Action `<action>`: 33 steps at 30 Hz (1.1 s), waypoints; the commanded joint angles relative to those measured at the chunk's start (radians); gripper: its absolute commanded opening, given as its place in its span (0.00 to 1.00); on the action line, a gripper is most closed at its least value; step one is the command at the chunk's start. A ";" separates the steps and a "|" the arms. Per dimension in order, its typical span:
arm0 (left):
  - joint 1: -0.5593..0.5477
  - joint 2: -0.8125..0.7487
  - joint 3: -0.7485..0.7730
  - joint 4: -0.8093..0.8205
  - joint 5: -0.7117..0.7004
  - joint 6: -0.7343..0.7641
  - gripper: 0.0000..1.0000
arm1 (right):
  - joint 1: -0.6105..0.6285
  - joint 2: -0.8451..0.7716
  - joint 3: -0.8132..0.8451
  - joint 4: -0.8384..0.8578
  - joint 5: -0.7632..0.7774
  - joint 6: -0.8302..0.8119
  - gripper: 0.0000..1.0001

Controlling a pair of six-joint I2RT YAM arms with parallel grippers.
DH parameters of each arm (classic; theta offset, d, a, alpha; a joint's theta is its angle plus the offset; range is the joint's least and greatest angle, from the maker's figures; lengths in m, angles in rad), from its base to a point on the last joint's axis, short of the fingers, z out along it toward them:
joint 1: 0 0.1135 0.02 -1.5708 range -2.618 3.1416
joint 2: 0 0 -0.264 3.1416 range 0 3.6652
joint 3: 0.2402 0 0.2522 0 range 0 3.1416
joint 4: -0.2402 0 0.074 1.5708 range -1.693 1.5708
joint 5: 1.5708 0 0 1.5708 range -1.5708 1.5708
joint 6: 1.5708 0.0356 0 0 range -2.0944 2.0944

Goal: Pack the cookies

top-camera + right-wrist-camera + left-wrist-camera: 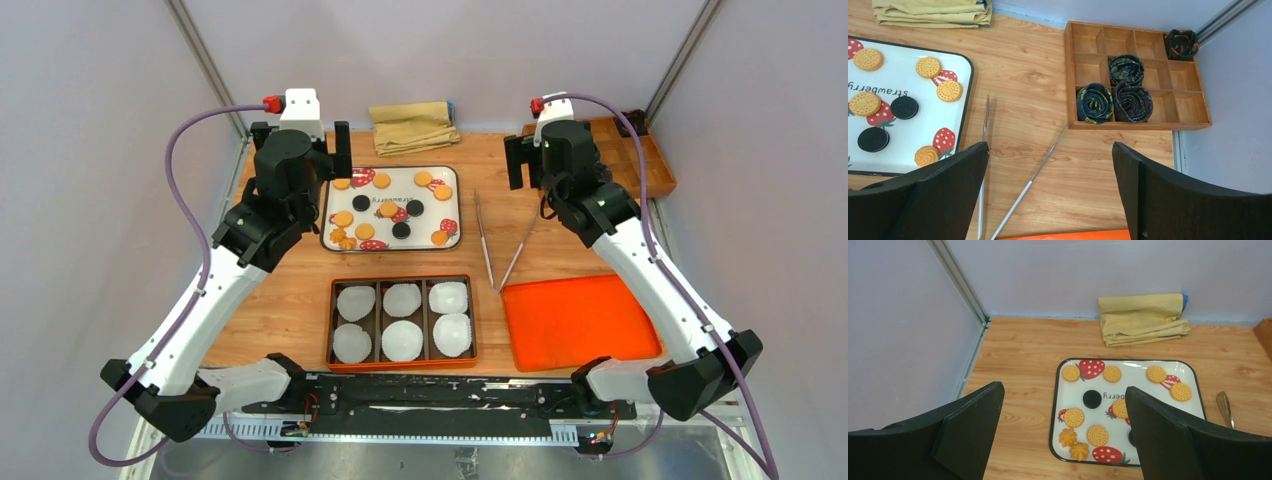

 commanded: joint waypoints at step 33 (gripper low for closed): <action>-0.005 -0.012 -0.072 0.212 0.073 -0.075 1.00 | -0.078 -0.021 -0.092 0.038 0.103 0.146 0.99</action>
